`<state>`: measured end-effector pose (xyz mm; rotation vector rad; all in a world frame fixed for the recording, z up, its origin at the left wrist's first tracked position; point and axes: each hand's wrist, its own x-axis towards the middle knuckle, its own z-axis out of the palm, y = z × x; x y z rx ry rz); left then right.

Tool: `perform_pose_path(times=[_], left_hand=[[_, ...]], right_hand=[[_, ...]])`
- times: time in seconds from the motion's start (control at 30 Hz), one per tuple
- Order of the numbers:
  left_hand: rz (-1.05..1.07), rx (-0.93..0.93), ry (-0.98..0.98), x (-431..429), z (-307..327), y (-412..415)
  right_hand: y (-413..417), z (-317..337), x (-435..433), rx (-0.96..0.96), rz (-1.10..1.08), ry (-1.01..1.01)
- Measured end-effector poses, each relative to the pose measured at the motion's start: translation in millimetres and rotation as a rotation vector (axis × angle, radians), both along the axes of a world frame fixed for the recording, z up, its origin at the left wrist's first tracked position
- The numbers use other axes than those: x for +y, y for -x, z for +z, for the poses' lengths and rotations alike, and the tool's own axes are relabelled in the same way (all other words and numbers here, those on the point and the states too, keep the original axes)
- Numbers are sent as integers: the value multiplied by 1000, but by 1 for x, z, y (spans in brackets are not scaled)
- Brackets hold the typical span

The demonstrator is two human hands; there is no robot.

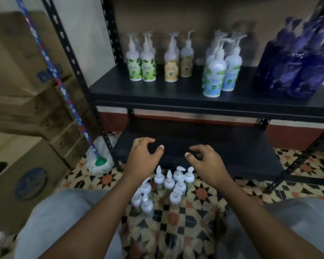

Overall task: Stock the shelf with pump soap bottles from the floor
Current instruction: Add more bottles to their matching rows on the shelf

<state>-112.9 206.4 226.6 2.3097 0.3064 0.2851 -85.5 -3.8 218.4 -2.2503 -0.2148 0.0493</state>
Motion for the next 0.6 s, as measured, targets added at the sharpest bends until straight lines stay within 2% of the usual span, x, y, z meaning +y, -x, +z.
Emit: perform_pose_path(times=[0.17, 0.27, 0.43, 0.47, 0.6], left_hand=[[104, 101, 68, 17, -52, 49], [165, 251, 106, 21, -79, 70], [252, 419, 76, 14, -128, 87], [259, 477, 97, 9, -138, 90], [353, 455, 356, 0, -214, 89]], right_hand=[[26, -60, 20, 156, 39, -9], [36, -94, 29, 249, 66, 19], [57, -155, 37, 409, -63, -35], [62, -171, 38, 445, -85, -27], [66, -228, 40, 535, -200, 2]])
